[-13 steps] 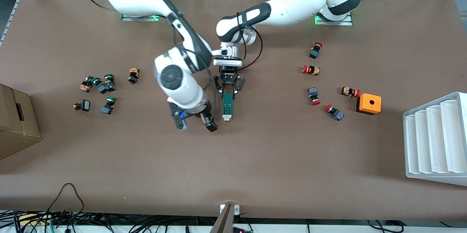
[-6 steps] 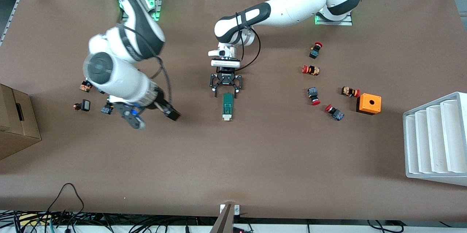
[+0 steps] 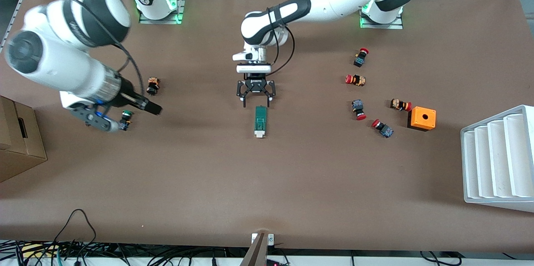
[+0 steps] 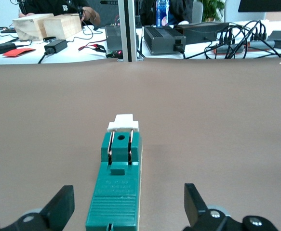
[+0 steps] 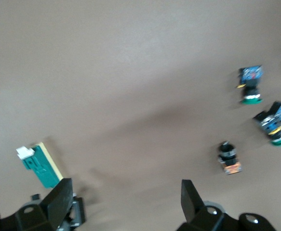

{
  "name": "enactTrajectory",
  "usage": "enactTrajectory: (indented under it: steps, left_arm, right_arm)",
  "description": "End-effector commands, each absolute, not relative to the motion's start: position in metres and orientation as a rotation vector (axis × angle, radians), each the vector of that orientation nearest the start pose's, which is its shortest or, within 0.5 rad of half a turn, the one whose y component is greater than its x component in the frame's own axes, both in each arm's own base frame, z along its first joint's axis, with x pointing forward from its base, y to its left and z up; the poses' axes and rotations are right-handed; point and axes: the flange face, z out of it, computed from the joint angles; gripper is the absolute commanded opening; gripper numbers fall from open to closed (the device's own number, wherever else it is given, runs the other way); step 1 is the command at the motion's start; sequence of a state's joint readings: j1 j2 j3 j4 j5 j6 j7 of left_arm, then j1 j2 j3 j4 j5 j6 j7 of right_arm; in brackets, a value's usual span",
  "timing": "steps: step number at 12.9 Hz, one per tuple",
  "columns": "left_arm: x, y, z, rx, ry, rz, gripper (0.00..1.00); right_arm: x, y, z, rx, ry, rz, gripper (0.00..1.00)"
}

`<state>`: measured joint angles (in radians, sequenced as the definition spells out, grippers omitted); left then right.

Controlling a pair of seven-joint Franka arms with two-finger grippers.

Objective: Close load switch with both arms

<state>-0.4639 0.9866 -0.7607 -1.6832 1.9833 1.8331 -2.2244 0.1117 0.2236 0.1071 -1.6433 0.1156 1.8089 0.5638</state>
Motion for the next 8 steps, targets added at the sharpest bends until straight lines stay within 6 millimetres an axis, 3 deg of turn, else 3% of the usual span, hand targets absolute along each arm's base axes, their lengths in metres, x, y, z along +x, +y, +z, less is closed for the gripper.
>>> enactTrajectory:
  steps: [1,4,5,6,8]
  left_arm:
    - [0.36,-0.578,0.199,-2.68,-0.009,-1.439,1.0]
    - [0.372,-0.579,0.255,-2.737,0.008,-1.31,1.0]
    - [0.377,-0.577,0.282,-2.774,0.022,-1.265,1.0]
    - [0.384,-0.574,0.313,-2.818,0.029,-1.227,1.0]
    - [0.405,-0.557,0.352,-2.854,0.063,-1.119,1.0]
  right_arm:
    - [0.58,0.106,0.494,-3.027,0.383,0.15,0.99]
    - [0.573,0.067,0.514,-3.056,0.192,0.126,1.0]
    - [0.573,0.06,0.517,-3.067,0.135,0.113,1.0]
    - [0.573,0.048,0.518,-3.081,0.125,0.112,1.0]
    - [0.571,0.035,0.524,-3.117,0.081,0.144,1.0]
